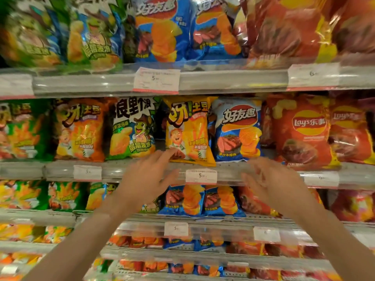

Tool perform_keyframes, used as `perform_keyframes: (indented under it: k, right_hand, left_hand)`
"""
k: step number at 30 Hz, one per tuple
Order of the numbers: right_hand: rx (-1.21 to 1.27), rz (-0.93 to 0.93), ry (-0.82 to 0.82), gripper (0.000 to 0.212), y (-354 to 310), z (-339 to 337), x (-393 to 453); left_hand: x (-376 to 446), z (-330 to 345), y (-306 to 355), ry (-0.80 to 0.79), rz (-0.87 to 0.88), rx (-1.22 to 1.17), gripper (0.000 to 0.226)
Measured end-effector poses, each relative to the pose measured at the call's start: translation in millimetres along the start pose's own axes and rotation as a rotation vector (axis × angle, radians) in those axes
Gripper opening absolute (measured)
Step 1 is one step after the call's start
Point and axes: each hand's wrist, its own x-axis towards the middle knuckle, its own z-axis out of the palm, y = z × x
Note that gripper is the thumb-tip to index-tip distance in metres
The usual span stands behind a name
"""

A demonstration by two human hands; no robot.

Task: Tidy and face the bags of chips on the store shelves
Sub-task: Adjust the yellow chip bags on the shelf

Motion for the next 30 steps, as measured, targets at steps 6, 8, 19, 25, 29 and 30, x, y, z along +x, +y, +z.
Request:
perform_keyframes:
  k: [6,8,19,25,29,30]
  right_hand:
    - [-0.136,-0.196,-0.024,0.034,-23.6,-5.6,73.0]
    - [-0.127,-0.214,-0.049,0.042,-31.0,1.0,91.8]
    - [0.274,0.005,-0.188,0.078,-63.9,35.0,116.7]
    - [0.538,0.104,-0.211,0.082,-60.9,40.2,129.2]
    - [0.776,0.096,-0.233,0.081,-54.9,30.4,138.5]
    - [0.802,0.103,-0.235,0.079,-54.8,25.9,137.8]
  left_hand:
    - [43.3,-5.4,-27.7,0.024,0.002,0.079,0.058]
    - [54.3,-1.7,-30.5,0.026,-0.042,0.054,0.061]
    - [73.2,27.2,-28.0,-0.13,-0.221,-0.309,0.063]
    - [72.9,25.7,-21.7,-0.058,-0.352,-0.66,0.063]
    - [74.4,18.4,-23.6,-0.002,-0.367,-0.698,0.06]
    - [73.7,17.1,-23.4,0.013,-0.364,-0.701,0.06]
